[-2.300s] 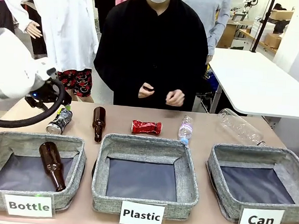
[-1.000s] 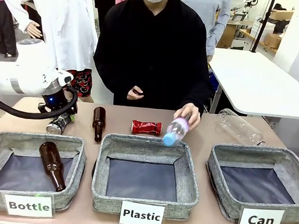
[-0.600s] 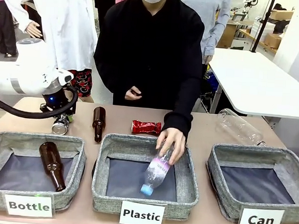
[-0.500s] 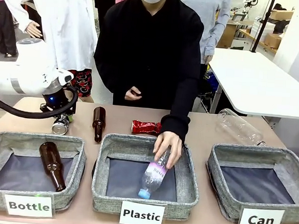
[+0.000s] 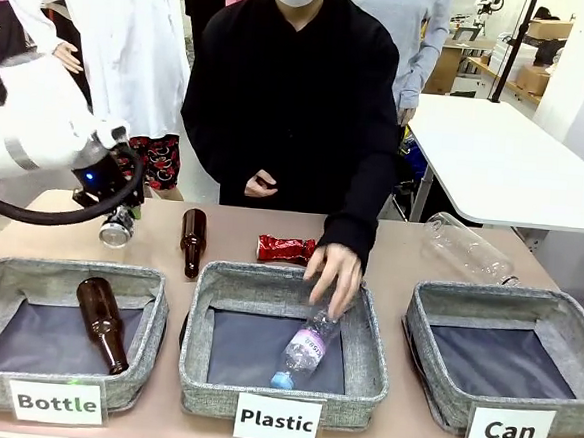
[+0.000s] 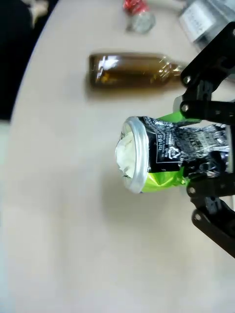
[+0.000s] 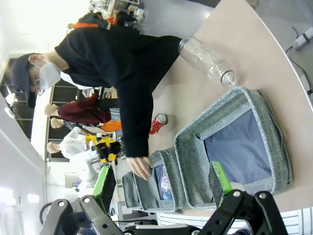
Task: Sort the can waste into the basket.
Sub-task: Pick up the can waste from the table and place it in the right Fabric basket.
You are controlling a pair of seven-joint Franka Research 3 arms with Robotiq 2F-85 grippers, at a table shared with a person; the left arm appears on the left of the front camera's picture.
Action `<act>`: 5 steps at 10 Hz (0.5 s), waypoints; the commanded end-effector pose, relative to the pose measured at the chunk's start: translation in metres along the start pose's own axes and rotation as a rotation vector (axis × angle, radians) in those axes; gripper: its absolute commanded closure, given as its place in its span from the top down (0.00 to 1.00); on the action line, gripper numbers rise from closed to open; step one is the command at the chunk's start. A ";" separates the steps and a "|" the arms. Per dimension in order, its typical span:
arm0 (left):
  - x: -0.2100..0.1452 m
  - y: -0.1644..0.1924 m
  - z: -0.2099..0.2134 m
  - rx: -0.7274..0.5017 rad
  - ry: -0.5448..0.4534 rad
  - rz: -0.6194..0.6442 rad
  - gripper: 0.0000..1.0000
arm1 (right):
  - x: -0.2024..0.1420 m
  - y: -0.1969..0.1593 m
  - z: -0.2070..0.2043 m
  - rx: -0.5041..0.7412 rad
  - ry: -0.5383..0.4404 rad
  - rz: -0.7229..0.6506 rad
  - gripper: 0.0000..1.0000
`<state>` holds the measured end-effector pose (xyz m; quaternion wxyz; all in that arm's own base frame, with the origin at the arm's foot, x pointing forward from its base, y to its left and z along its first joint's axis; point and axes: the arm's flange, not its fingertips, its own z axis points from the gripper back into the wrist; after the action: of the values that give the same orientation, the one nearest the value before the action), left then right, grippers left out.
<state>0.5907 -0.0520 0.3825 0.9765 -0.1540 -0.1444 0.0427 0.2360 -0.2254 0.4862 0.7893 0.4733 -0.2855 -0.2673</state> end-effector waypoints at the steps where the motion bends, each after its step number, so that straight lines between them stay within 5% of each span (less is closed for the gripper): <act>1: -0.070 0.027 0.086 -0.259 0.137 -0.212 0.00 | 0.003 0.001 0.000 0.028 -0.014 0.022 1.00; 4: -0.135 0.041 0.118 -0.423 0.366 -0.509 0.00 | 0.003 0.001 0.000 0.028 -0.014 0.022 1.00; 5: -0.159 0.045 0.124 -0.463 0.317 -0.574 0.00 | 0.003 0.001 0.000 0.028 -0.014 0.022 1.00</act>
<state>0.4047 -0.0048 0.4426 0.9011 -0.3479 -0.0350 -0.2566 0.2357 -0.2257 0.4864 0.7893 0.4730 -0.2858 -0.2677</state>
